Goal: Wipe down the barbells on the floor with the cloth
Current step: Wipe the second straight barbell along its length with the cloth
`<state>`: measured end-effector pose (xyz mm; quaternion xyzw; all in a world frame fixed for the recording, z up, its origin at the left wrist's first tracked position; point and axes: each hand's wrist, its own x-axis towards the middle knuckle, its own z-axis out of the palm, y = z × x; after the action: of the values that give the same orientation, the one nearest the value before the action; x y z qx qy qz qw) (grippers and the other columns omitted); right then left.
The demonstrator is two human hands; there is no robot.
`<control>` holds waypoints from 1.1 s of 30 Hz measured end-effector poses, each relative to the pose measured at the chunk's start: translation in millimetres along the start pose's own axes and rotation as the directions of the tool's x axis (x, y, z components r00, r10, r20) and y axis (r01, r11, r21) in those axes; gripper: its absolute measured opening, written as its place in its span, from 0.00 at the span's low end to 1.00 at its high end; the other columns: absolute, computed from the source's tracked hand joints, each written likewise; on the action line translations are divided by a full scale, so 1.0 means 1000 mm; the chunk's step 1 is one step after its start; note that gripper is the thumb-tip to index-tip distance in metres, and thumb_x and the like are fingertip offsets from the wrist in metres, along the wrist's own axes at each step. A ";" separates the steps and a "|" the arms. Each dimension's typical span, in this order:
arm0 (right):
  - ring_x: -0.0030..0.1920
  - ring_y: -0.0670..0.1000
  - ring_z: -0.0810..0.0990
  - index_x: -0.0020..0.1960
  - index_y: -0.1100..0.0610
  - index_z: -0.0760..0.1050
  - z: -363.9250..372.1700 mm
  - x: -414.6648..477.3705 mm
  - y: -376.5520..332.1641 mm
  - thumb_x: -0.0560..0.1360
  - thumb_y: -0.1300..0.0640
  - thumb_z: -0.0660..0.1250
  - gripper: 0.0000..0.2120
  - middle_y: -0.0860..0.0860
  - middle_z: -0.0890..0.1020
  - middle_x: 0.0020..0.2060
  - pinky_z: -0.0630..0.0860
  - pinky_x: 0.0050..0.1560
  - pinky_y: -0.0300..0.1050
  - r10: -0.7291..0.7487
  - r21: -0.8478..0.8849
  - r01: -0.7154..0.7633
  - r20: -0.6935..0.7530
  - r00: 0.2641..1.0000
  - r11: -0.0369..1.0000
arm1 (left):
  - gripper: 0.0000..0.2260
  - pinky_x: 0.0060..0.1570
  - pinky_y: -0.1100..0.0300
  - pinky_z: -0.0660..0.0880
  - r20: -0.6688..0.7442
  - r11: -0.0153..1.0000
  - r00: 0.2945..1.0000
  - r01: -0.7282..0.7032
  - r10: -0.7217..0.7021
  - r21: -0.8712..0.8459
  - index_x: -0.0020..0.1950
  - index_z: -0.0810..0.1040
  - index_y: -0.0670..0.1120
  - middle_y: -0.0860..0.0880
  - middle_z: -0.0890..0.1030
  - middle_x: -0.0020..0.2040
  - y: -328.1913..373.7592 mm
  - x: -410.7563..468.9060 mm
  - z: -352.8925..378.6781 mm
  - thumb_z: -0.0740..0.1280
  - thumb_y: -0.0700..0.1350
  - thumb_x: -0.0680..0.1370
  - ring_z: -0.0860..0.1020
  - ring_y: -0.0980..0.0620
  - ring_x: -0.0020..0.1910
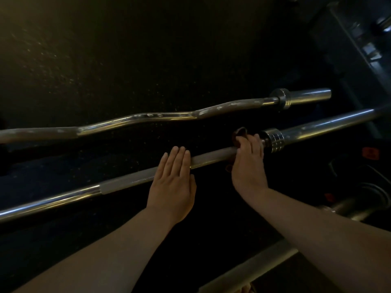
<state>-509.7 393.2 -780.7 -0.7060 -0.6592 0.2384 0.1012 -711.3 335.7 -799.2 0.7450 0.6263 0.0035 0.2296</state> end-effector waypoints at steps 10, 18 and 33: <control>0.77 0.56 0.61 0.78 0.55 0.62 0.027 -0.003 -0.035 0.83 0.54 0.58 0.25 0.54 0.68 0.74 0.54 0.79 0.51 -0.476 -0.180 0.527 0.263 0.839 0.830 | 0.30 0.77 0.53 0.31 0.039 0.991 0.994 -0.103 0.100 0.087 0.79 0.32 0.47 0.49 0.33 0.80 -0.030 -0.012 -0.008 0.30 0.58 0.79 0.29 0.52 0.77; 0.76 0.60 0.61 0.76 0.61 0.64 0.051 -0.012 -0.047 0.79 0.65 0.61 0.25 0.59 0.68 0.72 0.49 0.81 0.60 -0.214 -0.210 0.216 0.031 0.976 0.953 | 0.27 0.78 0.51 0.37 -0.058 0.992 0.998 -0.019 0.027 0.124 0.82 0.41 0.44 0.45 0.42 0.83 -0.063 -0.043 0.002 0.37 0.54 0.84 0.38 0.50 0.81; 0.71 0.58 0.67 0.76 0.61 0.66 0.089 -0.038 -0.121 0.83 0.59 0.57 0.22 0.57 0.72 0.70 0.59 0.77 0.54 -0.498 -0.157 0.532 0.210 0.841 0.832 | 0.27 0.80 0.50 0.44 -0.104 0.987 0.987 0.129 -0.118 0.096 0.82 0.45 0.47 0.48 0.50 0.82 -0.135 -0.102 -0.009 0.36 0.56 0.85 0.45 0.52 0.81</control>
<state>-659.3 354.1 -794.5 -0.4869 -0.8524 0.1877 0.0338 -862.0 258.2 -809.5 0.7145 0.6812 -0.0064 0.1596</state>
